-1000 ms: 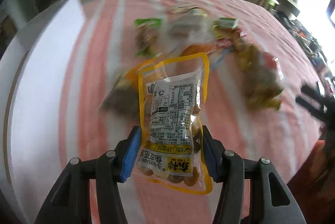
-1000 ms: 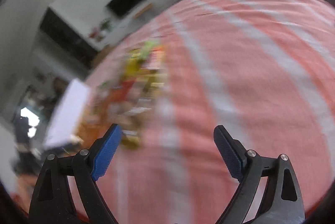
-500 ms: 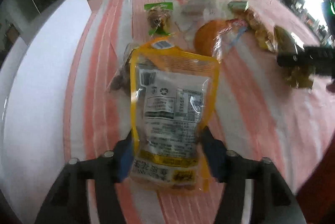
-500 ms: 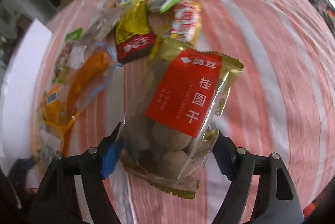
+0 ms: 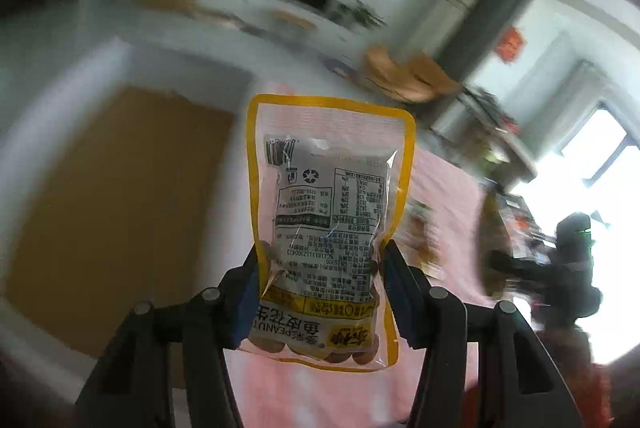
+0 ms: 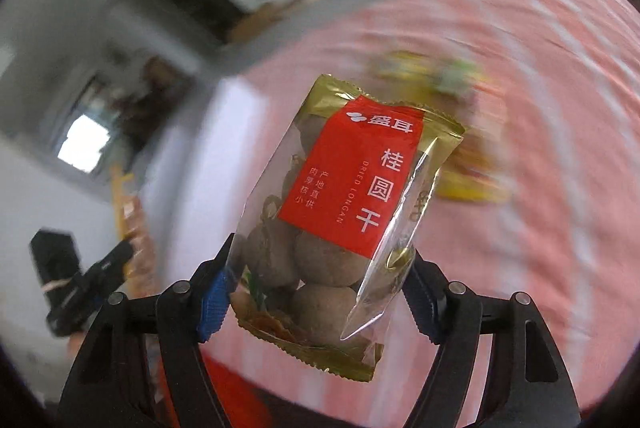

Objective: Organize snacks
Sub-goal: 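Lift both bags and drop them into the white box, opening both tools, then move the left tool back over the remaining snack packets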

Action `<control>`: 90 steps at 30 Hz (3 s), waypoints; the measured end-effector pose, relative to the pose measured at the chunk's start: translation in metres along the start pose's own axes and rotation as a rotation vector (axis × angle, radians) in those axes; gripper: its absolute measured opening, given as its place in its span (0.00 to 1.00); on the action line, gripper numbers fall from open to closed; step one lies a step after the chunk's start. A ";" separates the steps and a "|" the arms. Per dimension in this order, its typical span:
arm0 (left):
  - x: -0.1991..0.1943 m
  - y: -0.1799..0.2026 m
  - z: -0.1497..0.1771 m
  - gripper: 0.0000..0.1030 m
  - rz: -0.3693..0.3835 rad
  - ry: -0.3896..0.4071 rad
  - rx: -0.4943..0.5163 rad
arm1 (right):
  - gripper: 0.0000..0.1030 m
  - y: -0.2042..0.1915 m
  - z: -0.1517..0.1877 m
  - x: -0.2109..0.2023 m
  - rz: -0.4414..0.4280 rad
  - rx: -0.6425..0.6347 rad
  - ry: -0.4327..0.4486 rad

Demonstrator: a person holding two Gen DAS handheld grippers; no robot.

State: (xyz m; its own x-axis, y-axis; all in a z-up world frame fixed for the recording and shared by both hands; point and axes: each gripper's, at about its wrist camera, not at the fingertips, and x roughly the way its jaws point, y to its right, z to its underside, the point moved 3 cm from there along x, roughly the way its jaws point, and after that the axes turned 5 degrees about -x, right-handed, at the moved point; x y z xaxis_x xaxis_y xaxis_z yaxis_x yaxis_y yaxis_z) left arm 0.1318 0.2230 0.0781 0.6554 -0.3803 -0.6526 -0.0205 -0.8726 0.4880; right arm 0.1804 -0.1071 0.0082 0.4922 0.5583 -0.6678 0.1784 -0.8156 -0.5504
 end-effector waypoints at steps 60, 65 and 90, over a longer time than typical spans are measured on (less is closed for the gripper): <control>0.220 0.040 0.123 1.00 -0.312 -0.077 0.221 | 0.86 0.176 0.090 0.006 0.673 -0.137 0.120; 0.220 0.041 0.123 1.00 -0.316 -0.078 0.222 | 0.86 0.176 0.091 0.004 0.673 -0.136 0.121; 0.222 0.043 0.124 1.00 -0.333 -0.084 0.235 | 0.87 0.175 0.092 0.005 0.672 -0.132 0.122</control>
State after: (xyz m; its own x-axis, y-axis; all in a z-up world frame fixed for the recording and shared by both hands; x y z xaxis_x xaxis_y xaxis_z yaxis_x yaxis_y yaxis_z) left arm 0.1832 0.0634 -0.1180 0.5916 -0.0808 -0.8022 0.0043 -0.9946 0.1034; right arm 0.1356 -0.2333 -0.1372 0.6233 -0.0887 -0.7769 -0.0998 -0.9944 0.0335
